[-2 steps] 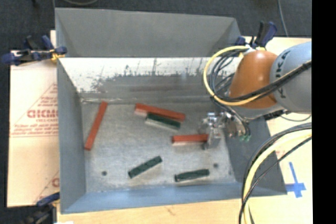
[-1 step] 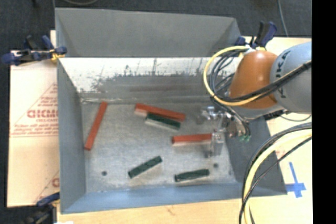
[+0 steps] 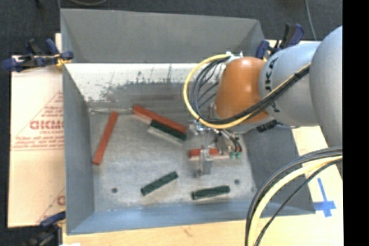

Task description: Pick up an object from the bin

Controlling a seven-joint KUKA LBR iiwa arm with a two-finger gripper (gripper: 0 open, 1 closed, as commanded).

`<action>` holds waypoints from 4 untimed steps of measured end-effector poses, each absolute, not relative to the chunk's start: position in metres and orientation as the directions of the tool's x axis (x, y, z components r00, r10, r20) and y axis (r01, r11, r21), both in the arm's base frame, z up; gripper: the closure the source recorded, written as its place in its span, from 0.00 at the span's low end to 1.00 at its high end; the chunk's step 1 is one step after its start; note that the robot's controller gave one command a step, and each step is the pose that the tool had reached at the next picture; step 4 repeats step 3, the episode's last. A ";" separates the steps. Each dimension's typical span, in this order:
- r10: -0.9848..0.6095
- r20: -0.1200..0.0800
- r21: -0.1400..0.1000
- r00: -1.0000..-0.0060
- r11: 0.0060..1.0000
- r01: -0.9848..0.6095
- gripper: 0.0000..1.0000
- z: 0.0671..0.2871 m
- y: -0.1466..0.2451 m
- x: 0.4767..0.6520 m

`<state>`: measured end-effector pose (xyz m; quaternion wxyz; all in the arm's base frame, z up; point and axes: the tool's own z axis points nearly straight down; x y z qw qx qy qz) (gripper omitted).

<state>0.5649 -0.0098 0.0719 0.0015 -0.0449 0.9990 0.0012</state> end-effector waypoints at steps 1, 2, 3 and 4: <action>-0.087 -0.004 -0.001 -0.996 0.996 -0.087 1.00 0.072 -0.014 0.565; -0.087 -0.011 0.000 -0.996 0.996 -0.087 1.00 0.098 0.008 0.617; -0.090 -0.015 -0.004 -0.996 0.996 -0.090 1.00 0.244 -0.005 0.639; -0.090 -0.015 -0.004 -0.996 0.996 -0.090 1.00 0.244 -0.005 0.639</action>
Offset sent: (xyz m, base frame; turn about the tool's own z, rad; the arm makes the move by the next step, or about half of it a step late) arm 0.0000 0.0000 0.0000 0.0000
